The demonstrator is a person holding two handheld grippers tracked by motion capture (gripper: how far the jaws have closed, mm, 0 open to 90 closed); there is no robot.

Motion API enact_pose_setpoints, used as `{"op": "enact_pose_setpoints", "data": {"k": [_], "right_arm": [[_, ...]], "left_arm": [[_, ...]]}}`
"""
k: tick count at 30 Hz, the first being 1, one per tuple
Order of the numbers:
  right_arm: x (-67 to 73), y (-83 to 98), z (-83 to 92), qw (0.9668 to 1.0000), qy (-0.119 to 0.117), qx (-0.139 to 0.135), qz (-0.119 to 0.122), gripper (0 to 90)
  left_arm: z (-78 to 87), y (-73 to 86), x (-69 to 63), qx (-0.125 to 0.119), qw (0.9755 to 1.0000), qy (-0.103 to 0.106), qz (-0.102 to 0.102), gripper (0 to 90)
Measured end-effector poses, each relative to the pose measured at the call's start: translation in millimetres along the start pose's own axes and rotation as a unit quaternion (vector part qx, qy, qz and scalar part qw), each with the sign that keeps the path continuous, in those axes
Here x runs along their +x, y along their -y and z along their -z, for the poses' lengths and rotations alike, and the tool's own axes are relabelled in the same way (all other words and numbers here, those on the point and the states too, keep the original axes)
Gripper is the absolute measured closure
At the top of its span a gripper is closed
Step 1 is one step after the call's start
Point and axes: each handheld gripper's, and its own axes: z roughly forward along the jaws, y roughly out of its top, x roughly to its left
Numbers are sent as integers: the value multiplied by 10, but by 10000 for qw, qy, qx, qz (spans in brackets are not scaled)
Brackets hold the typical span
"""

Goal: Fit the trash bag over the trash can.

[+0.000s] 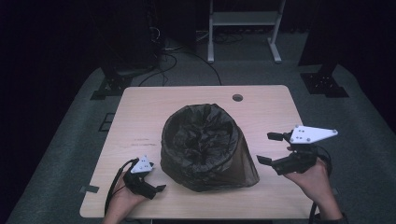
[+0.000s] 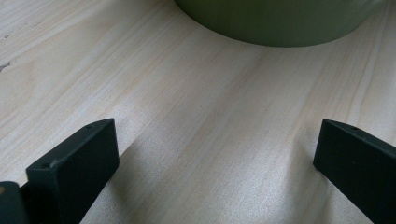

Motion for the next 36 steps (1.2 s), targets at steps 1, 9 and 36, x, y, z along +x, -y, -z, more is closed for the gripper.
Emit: {"op": "enact_pose_setpoints", "data": {"k": [1,9,36], "right_arm": [[-8,56,11,10000,19,-4,-27,117],[-49,477,78,9998,140,-48,-155,118],[124,1247,-507,9932,58,1142,-222,117]], "left_arm": [[0,0,0,2,10000,0,-2,0],[-1,0,-1,-8,10000,0,10,0],[-1,0,-1,-7,10000,1,9,0]]}}
